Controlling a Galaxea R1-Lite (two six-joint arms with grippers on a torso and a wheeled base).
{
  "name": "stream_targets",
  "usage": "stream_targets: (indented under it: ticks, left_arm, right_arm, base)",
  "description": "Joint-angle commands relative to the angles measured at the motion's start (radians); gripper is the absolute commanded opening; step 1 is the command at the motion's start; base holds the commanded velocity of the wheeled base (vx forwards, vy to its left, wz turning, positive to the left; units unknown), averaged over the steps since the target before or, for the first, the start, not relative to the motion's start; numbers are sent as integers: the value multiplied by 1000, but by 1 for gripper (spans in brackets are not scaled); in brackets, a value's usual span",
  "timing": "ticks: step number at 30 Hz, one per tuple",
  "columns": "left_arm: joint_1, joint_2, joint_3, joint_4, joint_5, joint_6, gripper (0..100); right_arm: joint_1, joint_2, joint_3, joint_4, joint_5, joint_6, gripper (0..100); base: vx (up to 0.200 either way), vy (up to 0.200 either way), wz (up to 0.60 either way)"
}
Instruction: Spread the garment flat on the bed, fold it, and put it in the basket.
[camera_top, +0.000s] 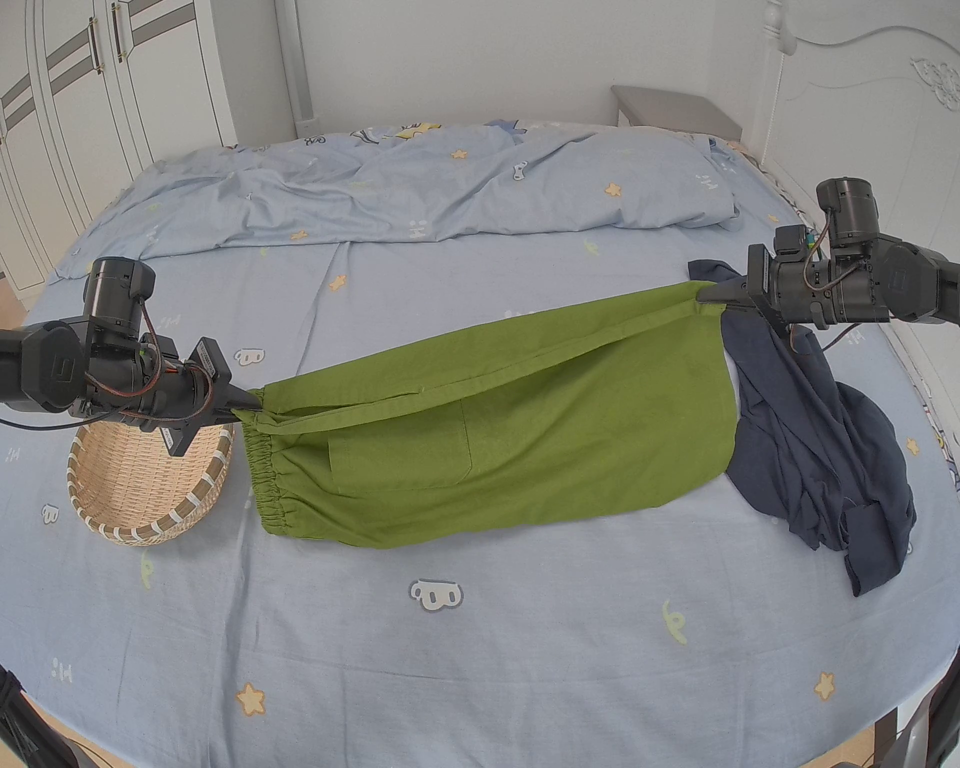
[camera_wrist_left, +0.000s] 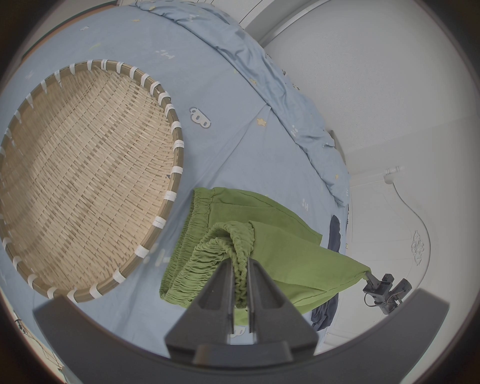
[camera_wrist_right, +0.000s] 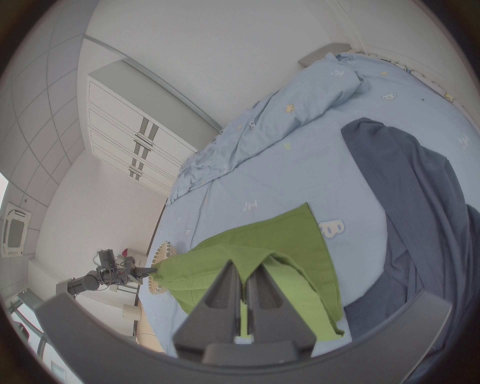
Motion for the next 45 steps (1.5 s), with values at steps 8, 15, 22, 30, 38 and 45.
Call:
stream_targets:
  ticks: [8, 15, 22, 30, 38, 45]
  left_arm:
    - [1, 42, -20, 0, 3, 4, 0]
    - [3, 45, -22, -3, 7, 3, 0]
    - [9, 53, -23, -3, 7, 3, 0]
    - [10, 57, -25, -3, 7, 3, 0]
    - [10, 77, -26, -6, 9, 3, 0]
    - [10, 82, -28, -6, 9, 3, 0]
  right_arm:
    - [2, 111, -225, 122, -3, -1, 0]
    - [-4, 148, -233, 116, -32, -6, 0]
    - [-6, 186, -262, 111, -49, -32, 0]
    - [3, 208, -277, 113, -46, -27, 0]
    - [3, 237, -277, 122, -47, -26, 0]
    - [3, 245, -277, 122, -47, -27, 0]
  base:
    - [0, 0, 0]
    - [0, 0, 0]
    - [0, 0, 0]
    - [0, 0, 0]
    - [0, 0, 0]
    - [0, 0, 0]
